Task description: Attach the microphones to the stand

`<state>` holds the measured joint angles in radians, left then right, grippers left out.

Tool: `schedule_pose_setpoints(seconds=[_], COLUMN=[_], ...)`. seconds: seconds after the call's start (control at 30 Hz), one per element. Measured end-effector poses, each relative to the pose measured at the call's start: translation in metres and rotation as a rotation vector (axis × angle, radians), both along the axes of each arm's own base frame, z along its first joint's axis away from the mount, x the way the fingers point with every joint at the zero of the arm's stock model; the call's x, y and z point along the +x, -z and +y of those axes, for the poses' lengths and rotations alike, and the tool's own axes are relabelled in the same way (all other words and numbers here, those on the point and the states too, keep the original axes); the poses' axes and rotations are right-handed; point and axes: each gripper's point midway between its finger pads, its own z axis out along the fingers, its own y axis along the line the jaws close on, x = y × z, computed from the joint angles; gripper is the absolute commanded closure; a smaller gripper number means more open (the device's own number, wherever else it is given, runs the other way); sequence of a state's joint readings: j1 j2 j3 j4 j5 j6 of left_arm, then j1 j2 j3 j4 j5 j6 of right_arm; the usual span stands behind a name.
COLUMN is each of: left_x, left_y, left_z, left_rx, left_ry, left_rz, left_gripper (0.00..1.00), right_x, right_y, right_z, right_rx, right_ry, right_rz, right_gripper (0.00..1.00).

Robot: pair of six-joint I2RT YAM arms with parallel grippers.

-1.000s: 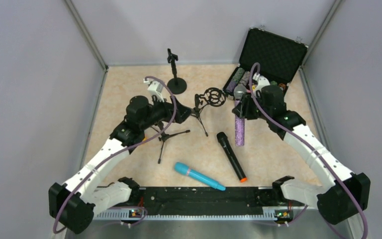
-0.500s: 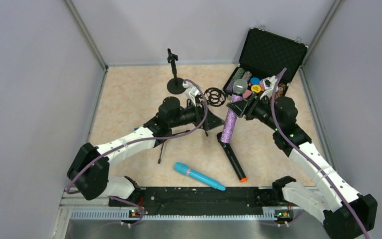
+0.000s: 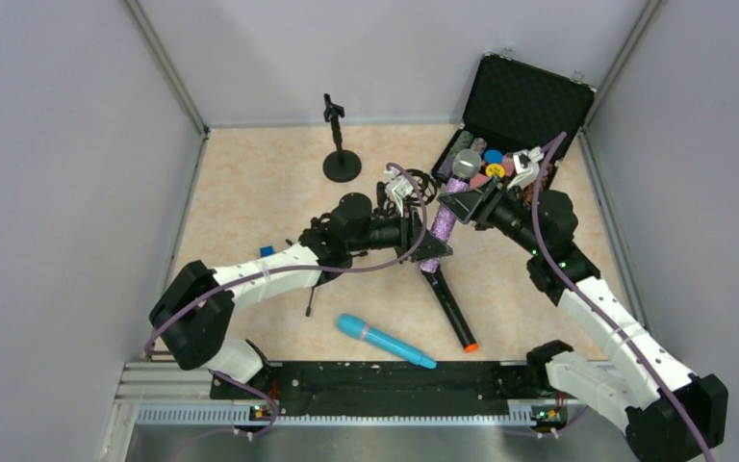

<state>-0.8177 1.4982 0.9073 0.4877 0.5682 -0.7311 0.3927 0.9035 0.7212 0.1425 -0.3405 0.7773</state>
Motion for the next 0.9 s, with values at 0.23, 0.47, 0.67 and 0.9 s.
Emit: schedule_pose_setpoints(seconds=[0.23, 0.47, 0.67, 0.9], left_x=[-0.001, 0.012, 0.014, 0.007], left_y=[-0.001, 0.011, 0.002, -0.009], left_z=[-0.001, 0.007, 0.021, 0.022], left_rx=[-0.002, 0.067, 0.083, 0.056], left_ry=[0.002, -0.092, -0.151, -0.122], left_rz=[-0.016, -0.011, -0.048, -0.058], left_gripper=[1.0, 1.0, 1.0, 1.0], right_x=[0.001, -0.001, 0.0, -0.003], right_y=[0.001, 0.003, 0.009, -0.004], right_z=[0.0, -0.001, -0.011, -0.007], right_rx=[0.005, -0.016, -0.024, 0.067], right_ry=[0.006, -0.021, -0.065, -0.201], right_rz=[0.006, -0.004, 0.013, -0.008], right_gripper=[0.27, 0.01, 0.01, 0.01])
